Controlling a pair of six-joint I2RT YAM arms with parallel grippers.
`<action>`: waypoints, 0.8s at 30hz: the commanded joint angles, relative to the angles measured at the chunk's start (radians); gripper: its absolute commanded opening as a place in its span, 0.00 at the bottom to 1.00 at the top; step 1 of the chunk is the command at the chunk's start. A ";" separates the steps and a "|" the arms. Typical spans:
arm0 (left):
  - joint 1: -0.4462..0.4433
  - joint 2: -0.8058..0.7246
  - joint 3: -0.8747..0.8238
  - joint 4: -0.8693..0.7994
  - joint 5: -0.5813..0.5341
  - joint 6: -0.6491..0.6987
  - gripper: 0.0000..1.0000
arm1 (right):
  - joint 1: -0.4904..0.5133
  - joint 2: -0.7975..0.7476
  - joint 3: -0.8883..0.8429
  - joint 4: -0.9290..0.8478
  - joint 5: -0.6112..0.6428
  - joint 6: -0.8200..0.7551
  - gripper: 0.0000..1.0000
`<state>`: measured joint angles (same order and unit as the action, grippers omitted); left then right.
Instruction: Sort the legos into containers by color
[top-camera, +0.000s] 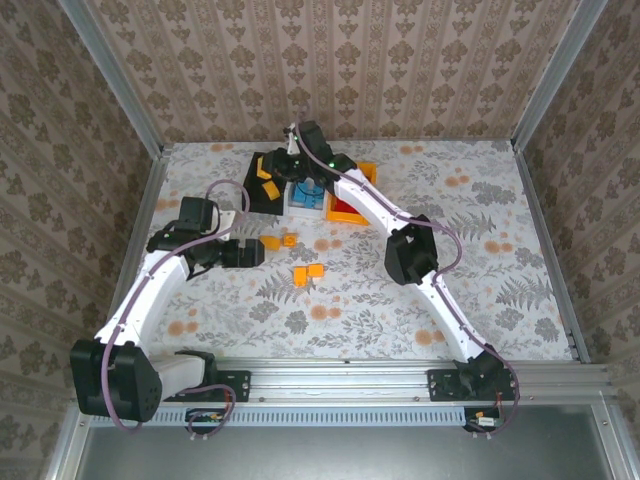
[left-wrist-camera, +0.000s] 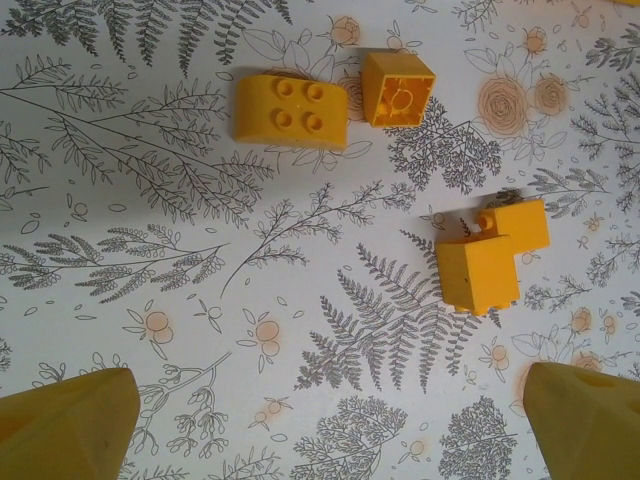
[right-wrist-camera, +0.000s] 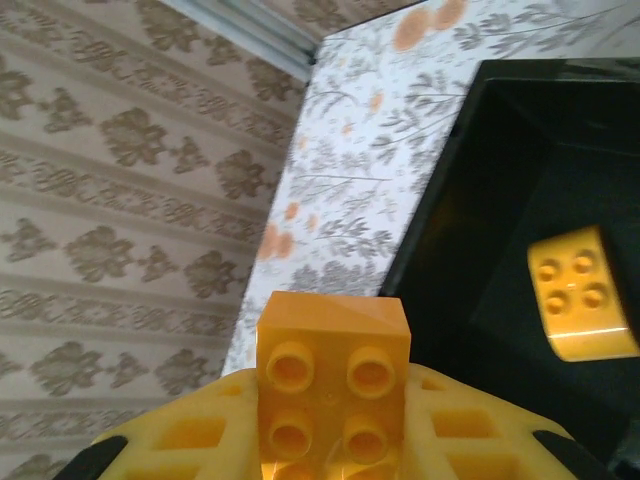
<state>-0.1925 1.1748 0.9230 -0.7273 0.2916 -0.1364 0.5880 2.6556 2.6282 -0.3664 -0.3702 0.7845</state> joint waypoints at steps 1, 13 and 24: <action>-0.005 -0.015 -0.009 0.005 0.014 0.024 1.00 | 0.003 0.037 0.040 -0.018 0.097 -0.035 0.31; -0.005 -0.017 -0.008 0.004 0.018 0.024 1.00 | -0.002 0.055 0.058 -0.002 0.154 -0.035 0.53; -0.005 -0.023 -0.008 0.003 0.010 0.025 1.00 | 0.002 -0.096 0.022 -0.220 0.118 -0.149 0.60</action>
<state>-0.1951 1.1748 0.9230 -0.7273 0.2916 -0.1364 0.5861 2.6915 2.6526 -0.4580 -0.2424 0.7101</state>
